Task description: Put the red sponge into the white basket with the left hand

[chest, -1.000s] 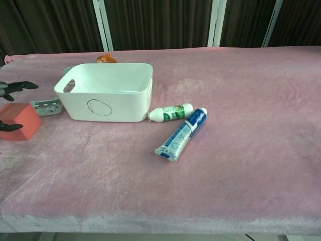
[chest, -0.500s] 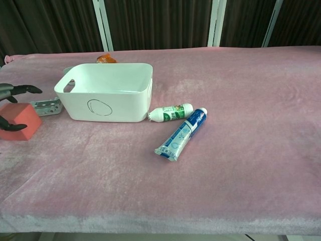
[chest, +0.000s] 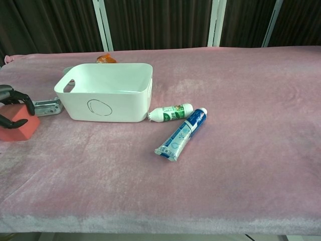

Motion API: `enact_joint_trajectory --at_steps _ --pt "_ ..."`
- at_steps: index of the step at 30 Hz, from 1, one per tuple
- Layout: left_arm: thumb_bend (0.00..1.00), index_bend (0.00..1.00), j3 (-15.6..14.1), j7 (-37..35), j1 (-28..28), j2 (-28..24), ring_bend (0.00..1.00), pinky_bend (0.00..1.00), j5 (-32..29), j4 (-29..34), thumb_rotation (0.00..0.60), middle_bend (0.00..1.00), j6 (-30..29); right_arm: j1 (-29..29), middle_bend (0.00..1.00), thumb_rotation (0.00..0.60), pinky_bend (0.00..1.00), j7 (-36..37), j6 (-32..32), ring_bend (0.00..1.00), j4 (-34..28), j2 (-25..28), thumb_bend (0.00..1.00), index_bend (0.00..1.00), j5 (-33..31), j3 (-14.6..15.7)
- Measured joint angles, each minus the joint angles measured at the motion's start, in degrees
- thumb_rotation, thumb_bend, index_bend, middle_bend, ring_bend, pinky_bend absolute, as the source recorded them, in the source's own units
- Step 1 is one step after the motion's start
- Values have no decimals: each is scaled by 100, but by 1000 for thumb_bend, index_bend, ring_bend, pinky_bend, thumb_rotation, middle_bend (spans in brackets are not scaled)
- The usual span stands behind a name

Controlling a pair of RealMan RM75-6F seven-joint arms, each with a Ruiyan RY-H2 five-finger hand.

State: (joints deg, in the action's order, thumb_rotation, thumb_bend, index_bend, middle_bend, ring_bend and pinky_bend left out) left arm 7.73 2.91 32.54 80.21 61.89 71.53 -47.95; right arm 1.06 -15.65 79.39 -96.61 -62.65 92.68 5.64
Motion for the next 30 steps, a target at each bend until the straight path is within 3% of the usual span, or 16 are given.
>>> enact_joint_trajectory --at_steps 6,17,23,30 --pt "569 471 -3 -149 -52 62 427 705 226 -102 600 312 -200 3 0 600 194 2 -1 0 -5 6 50 0 1 2" --pt "570 478 35 -396 -197 55 428 746 591 -108 600 325 -723 6 0 600 194 -5 -11 0 -4 0 50 0 -10 4" --pt "570 478 124 -487 -316 -210 428 745 840 255 600 327 -1239 13 0 600 194 -25 -28 0 -10 -5 49 0 -29 -1" --pt "569 477 475 -134 -267 -682 419 745 1212 1196 600 329 -1922 18 0 600 194 0 -20 0 -12 9 50 0 -9 4"
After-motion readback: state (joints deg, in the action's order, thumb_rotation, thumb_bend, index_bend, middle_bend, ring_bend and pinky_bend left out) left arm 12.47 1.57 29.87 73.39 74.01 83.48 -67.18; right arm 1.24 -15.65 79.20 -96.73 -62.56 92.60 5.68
